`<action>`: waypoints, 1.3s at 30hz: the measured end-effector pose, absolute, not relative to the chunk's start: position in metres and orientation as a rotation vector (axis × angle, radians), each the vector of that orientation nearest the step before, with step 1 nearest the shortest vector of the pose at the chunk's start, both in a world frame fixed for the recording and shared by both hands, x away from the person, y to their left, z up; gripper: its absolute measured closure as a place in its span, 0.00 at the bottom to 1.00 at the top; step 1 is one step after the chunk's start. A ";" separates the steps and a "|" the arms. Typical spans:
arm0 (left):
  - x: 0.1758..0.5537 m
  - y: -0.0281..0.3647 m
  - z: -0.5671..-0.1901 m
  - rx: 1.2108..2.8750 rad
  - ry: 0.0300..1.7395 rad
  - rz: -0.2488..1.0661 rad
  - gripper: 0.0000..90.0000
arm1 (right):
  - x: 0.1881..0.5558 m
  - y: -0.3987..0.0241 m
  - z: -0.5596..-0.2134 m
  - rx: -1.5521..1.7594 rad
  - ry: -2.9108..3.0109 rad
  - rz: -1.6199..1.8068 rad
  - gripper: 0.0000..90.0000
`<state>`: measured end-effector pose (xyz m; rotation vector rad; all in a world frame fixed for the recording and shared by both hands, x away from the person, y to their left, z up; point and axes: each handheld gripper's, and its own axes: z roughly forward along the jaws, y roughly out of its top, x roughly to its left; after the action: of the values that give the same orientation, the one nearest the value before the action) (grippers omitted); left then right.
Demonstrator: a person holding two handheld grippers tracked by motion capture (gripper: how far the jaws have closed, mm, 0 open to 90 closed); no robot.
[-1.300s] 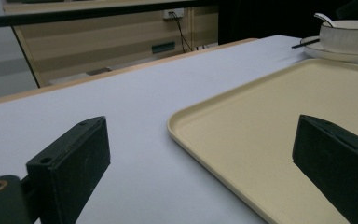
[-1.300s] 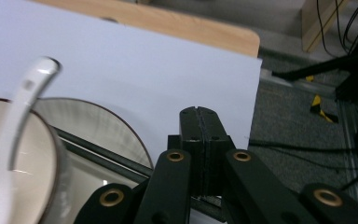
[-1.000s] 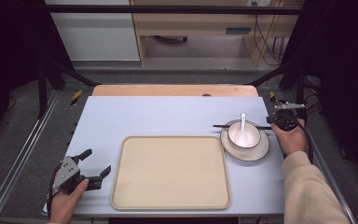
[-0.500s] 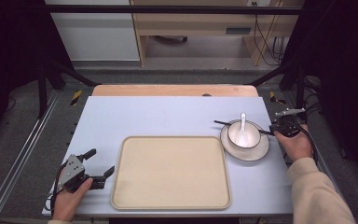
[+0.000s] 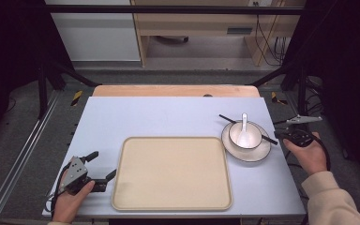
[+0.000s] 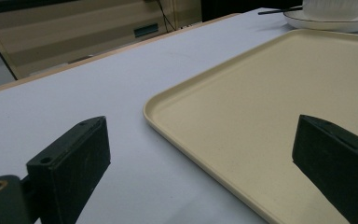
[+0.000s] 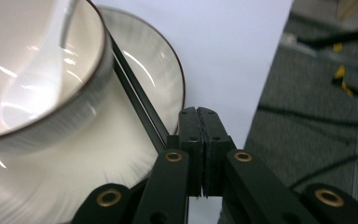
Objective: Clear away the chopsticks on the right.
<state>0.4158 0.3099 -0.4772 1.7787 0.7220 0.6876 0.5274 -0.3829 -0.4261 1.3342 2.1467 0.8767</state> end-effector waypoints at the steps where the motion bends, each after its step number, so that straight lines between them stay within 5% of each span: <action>1: 0.416 0.310 -0.477 1.778 0.722 0.688 0.04 | 0.528 -0.381 -0.425 1.299 2.152 0.895 0.96; 9: 0.420 0.307 -0.477 1.781 0.708 0.673 0.04 | 0.533 -0.371 -0.433 1.224 2.201 0.919 0.89; 39: 0.417 0.308 -0.476 1.784 0.711 0.687 0.05 | 0.552 -0.359 -0.449 1.161 2.273 0.891 0.95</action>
<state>0.4166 0.3079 -0.4756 1.7843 0.7112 0.6867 0.5520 -0.3589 -0.4489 1.1615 2.2730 0.8913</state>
